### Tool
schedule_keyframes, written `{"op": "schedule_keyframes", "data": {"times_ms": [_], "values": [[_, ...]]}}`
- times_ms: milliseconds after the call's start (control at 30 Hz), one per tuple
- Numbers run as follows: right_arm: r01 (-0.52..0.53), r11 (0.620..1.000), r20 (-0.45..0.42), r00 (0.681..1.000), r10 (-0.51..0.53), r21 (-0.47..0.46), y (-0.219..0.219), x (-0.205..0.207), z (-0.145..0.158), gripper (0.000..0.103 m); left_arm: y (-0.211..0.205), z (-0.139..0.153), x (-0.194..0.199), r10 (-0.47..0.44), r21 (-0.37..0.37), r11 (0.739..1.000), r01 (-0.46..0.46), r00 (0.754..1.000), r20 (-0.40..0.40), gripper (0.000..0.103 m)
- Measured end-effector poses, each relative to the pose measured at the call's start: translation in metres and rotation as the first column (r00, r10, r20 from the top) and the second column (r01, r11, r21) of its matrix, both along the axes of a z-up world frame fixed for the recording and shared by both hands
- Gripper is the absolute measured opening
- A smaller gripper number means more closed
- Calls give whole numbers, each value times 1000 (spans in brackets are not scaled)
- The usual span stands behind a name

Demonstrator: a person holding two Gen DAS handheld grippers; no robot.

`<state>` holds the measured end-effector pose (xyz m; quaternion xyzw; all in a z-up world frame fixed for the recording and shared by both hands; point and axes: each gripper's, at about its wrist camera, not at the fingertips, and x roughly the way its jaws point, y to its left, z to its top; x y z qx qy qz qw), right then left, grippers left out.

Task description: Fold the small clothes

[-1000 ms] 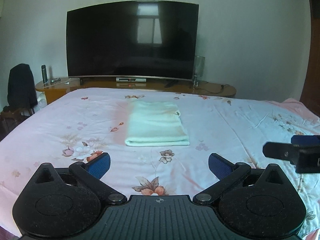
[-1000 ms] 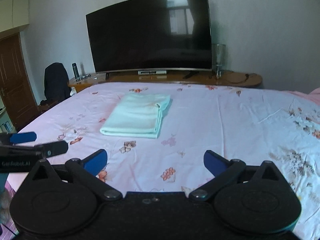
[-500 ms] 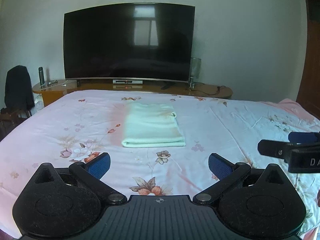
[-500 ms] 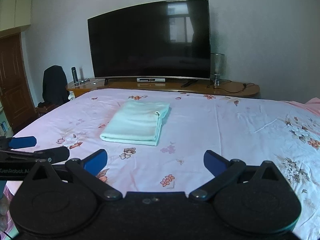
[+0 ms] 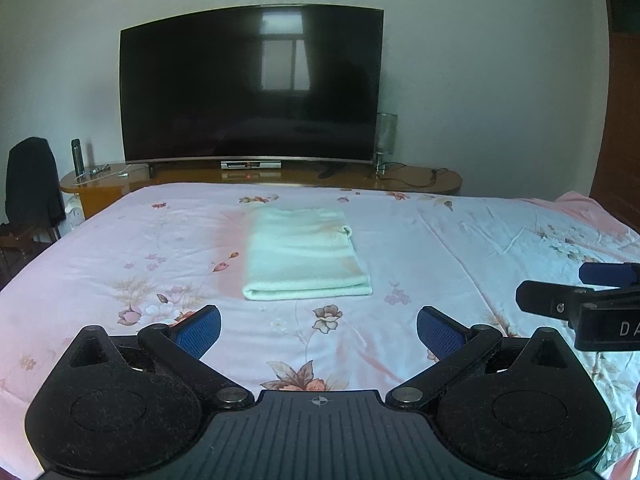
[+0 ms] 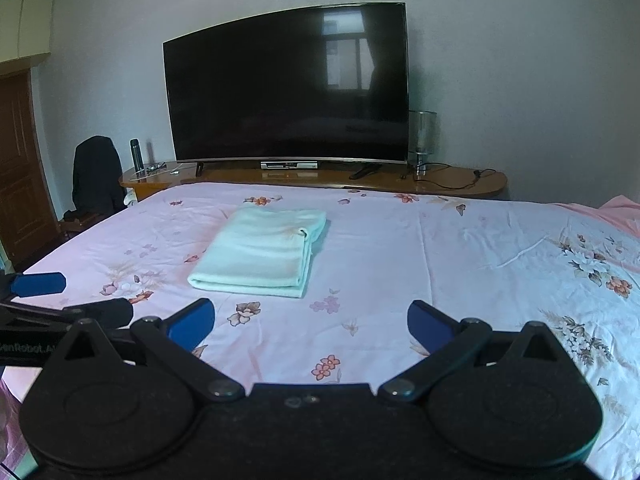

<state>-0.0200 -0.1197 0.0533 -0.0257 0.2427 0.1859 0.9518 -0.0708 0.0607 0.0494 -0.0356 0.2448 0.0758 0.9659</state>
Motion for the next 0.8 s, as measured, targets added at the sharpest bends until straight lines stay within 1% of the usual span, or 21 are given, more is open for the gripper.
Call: {"op": "schedule_keyframes", "data": {"times_ms": [167,400,800], "values": [[2,1000,-2,1000,-2,-1,-1,-1,0,102,0,-1,2,-5,9,1000,5,1000,-7,103],[7,1000,1,1000,-7,1,-3,2,0,102,2,-1,4,-5,3,1000,5,1000,-14,103],[20,1000,9,1000,-20,2,1,2,1,102,3,-2,7,-15,6,1000,15,1000,-11,103]]}}
